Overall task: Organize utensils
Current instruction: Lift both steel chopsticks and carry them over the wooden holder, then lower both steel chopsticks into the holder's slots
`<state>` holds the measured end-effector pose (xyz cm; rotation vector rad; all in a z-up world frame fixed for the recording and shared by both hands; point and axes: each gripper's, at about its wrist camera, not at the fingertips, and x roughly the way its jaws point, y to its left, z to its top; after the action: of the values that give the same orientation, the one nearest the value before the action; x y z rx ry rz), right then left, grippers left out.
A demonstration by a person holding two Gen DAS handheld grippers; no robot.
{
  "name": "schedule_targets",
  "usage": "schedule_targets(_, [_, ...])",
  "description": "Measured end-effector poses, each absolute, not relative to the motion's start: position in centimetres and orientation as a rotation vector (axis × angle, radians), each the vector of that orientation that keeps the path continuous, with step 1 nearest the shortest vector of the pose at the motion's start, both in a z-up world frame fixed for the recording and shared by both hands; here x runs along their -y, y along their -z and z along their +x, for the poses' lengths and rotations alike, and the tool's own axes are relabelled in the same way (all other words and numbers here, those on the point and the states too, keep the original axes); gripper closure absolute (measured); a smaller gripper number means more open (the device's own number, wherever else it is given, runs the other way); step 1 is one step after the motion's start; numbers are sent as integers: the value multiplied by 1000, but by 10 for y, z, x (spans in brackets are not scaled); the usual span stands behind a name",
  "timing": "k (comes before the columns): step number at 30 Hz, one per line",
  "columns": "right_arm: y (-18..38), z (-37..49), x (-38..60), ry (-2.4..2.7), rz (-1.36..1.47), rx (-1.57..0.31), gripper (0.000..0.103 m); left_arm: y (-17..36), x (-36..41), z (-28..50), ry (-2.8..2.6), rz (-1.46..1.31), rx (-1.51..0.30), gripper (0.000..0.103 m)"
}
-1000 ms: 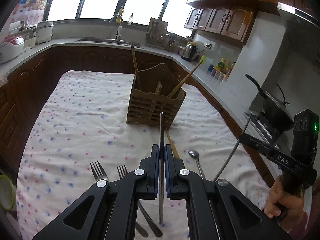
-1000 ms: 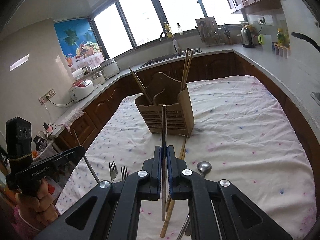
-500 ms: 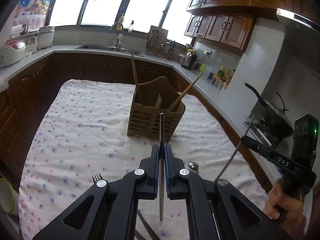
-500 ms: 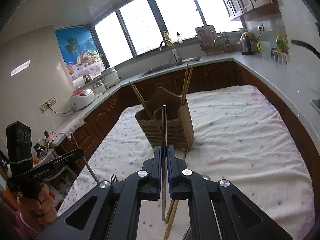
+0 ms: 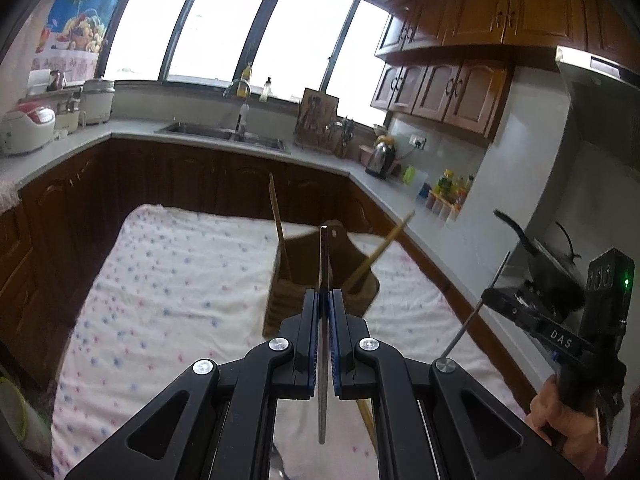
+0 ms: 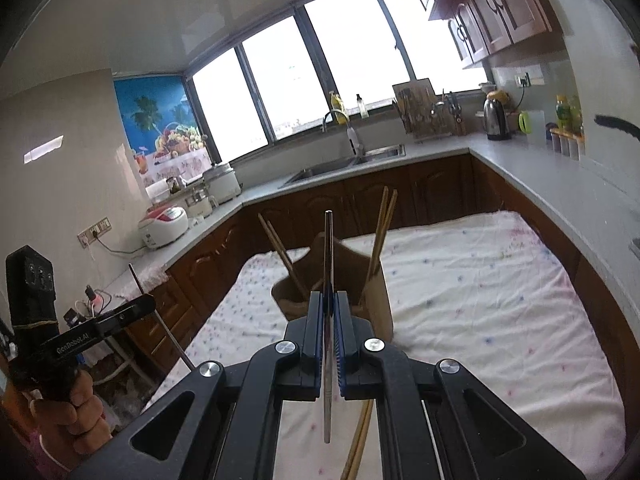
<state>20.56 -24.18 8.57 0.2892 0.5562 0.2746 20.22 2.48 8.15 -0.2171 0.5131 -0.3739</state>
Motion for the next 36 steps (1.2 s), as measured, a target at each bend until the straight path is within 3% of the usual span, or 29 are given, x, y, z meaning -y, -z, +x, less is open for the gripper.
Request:
schedule_targets(21, [-129,302,246,-239,302,-361,98,-100,-12,306,309,-206,-278,100])
schedule_targets(26, [-114,323,239,-214,269,-358,98,-77,-7,337,268,-226,-225,100])
schedule_targets(36, [-57,328,230,-195,246,-395,98,-1,15,380,234,-283,-307,100])
